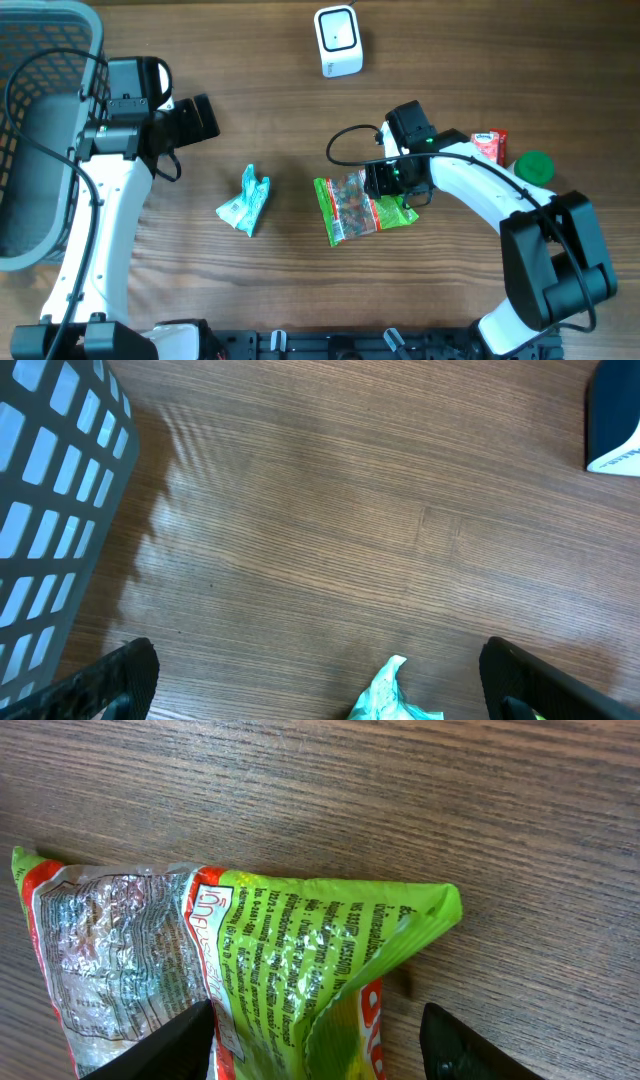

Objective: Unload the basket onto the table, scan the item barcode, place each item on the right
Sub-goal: 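Bring the left gripper to the green bag's left end and grasp it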

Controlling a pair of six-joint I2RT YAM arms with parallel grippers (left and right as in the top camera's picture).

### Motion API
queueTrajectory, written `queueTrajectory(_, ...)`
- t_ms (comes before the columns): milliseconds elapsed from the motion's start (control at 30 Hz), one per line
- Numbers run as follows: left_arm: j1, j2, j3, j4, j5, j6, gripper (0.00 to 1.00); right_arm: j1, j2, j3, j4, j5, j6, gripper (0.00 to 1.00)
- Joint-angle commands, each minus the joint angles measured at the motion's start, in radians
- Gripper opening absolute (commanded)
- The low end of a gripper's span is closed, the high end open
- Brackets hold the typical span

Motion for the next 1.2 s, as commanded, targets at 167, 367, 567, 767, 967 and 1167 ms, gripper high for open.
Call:
queueTrajectory(167, 0.003, -0.007, 0.018, 0.003, -0.006, 0.012, 1.0, 0.003, -0.015, -0.012, -0.006, 0.023, -0.003, 0.67)
queueTrajectory(367, 0.003, -0.006, 0.018, 0.228, -0.089, 0.045, 1.0, 0.003, -0.015, -0.012, -0.009, 0.023, -0.002, 0.67)
queueTrajectory(567, 0.002, -0.006, 0.018, 0.153, 0.249, -0.06, 1.0, 0.003, -0.015, -0.012, -0.01, 0.019, 0.0, 0.67)
queueTrajectory(767, -0.111, 0.008, -0.072, 0.034, 0.498, -0.262, 0.04, 0.003, -0.015, -0.012, -0.009, -0.003, -0.001, 0.7)
queueTrajectory(967, -0.443, 0.082, -0.257, 0.204, 0.39, -0.416, 0.04, -0.015, -0.015, -0.012, -0.045, -0.086, -0.002, 0.7)
queueTrajectory(1167, -0.549, 0.253, -0.258, 0.27, 0.39, -0.443, 0.04, -0.063, -0.015, -0.012, -0.075, -0.205, -0.029, 0.7)
